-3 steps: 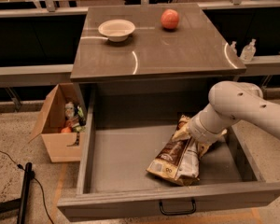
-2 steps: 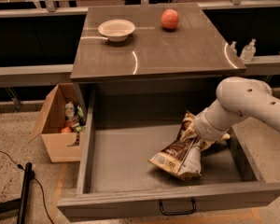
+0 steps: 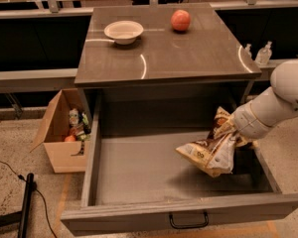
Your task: Pick brown chip bag from top drawer and place on counter
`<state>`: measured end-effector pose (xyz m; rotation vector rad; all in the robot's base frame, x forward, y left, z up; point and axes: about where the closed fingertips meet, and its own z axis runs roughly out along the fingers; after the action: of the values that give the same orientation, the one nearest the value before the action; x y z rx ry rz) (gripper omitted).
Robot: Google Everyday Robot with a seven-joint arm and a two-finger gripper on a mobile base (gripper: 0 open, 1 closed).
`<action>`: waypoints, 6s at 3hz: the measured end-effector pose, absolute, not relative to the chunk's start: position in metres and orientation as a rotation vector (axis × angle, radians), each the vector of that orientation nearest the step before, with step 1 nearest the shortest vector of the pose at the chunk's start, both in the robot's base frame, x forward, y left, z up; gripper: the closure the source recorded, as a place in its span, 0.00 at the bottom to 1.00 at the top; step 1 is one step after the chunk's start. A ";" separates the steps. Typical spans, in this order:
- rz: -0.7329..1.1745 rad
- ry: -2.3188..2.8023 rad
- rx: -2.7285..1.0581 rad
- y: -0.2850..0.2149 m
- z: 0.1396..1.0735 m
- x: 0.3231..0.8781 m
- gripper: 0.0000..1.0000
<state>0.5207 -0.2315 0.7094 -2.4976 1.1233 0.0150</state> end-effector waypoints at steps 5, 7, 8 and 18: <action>-0.312 1.357 -2.178 -0.301 0.881 0.577 1.00; -0.463 1.237 -2.094 -0.300 0.918 0.618 1.00; -0.530 1.172 -2.039 -0.289 0.925 0.652 1.00; -0.701 1.330 -1.998 -0.291 0.917 0.685 0.00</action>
Offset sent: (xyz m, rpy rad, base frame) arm 0.0460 -0.0607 0.1207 0.0660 -0.1129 -0.3183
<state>0.6848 -0.2914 0.9167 -1.9985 1.3304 -0.7014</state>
